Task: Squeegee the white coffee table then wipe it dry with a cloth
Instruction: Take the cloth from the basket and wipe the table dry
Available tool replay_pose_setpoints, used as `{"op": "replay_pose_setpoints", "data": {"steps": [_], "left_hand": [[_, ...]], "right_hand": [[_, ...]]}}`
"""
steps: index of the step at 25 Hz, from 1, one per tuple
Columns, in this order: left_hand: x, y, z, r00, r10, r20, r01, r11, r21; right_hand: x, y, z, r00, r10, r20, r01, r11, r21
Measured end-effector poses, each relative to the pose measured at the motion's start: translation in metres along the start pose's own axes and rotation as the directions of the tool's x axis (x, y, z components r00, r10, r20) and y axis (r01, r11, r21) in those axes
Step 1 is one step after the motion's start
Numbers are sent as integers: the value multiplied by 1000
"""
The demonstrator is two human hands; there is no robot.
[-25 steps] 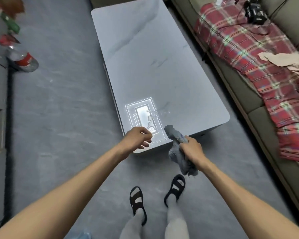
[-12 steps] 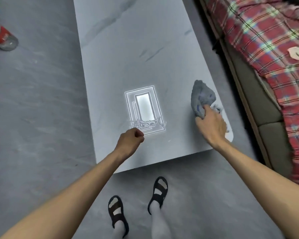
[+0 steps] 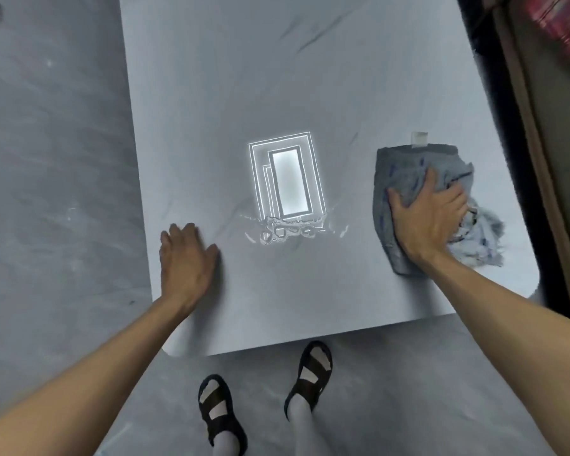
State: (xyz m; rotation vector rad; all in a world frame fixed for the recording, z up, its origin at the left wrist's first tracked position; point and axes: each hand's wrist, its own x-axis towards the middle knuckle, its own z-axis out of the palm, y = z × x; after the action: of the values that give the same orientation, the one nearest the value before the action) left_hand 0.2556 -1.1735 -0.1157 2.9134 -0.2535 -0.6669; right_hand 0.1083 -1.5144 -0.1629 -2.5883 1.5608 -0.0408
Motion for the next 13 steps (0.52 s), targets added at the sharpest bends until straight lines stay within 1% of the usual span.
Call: {"op": "replay_pose_setpoints", "data": {"steps": [2, 3, 5, 7, 9, 10, 11, 13], "left_hand": [[4, -19, 4, 1000, 12, 23, -13, 999, 43], [4, -27, 4, 999, 24, 37, -25, 999, 34], [3, -38, 4, 997, 58, 45, -55, 997, -59], [2, -46, 1, 998, 62, -16, -64, 977, -202], [4, -59, -4, 996, 2, -91, -32, 943, -331], [5, -66, -7, 994, -40, -102, -2, 922, -387], [6, -74, -9, 992, -85, -93, 35, 895, -445], [8, -89, -11, 986, -164, -33, 117, 815, -568]], "right_hand": [[-3, -12, 11, 997, 15, -82, -13, 999, 31], [-7, -21, 14, 995, 22, -96, -18, 999, 37], [-16, -44, 17, 996, 9, -92, -5, 999, 50], [-28, -73, 17, 997, -46, -64, 51, 996, 74], [-45, -111, 20, 988, -151, -36, 154, 982, 112], [-54, -131, 22, 975, -219, -26, 221, 967, 127], [-62, -151, 25, 954, -298, -14, 298, 945, 138], [-80, -188, 31, 890, -457, 18, 448, 880, 158]]}}
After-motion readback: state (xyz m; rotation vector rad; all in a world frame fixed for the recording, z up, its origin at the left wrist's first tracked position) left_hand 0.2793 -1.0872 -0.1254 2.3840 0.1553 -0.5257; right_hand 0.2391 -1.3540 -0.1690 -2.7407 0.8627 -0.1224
